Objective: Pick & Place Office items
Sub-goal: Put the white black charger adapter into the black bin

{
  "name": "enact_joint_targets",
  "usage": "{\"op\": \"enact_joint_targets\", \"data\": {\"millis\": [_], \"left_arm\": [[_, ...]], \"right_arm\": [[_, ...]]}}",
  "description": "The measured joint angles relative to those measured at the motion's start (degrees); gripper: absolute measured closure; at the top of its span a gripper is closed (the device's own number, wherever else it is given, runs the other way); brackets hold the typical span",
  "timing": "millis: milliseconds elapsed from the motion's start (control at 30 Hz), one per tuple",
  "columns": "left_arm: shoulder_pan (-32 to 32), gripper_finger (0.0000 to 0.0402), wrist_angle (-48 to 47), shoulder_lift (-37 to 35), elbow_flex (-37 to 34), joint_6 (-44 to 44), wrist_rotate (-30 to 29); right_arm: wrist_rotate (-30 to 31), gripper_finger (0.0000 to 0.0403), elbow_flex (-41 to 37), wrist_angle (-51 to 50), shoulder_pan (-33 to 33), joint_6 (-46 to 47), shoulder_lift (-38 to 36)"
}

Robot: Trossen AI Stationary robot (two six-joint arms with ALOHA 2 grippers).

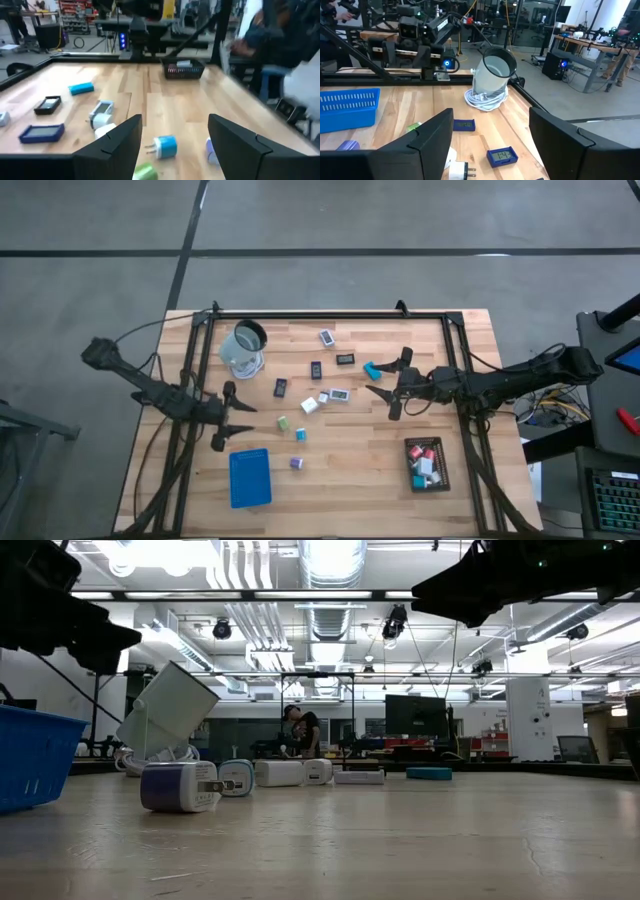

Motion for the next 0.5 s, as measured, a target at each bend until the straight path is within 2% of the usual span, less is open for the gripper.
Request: {"op": "enact_joint_targets", "data": {"millis": [133,267,400,500], "left_arm": [[0.59,0.0168,-1.87,5.01,5.47,2.68,0.02],[2.56,0.0168,-9.06,10.05,13.13,2.67,0.03],[7.51,0.0168,-16.32,15.96,18.91,0.28,0.27],[12.39,0.0168,-17.07,20.66,20.46,0.30,4.52]], "right_arm": [[0.01,0.0149,0.00,0.03,0.00,0.00,0.00],[0.00,0.0144,0.00,0.00,0.00,0.00,0.00],[0.00,0.0140,0.00,0.01,0.00,0.00,0.00],[0.01,0.0139,0.00,0.02,0.00,0.00,-0.01]]}}
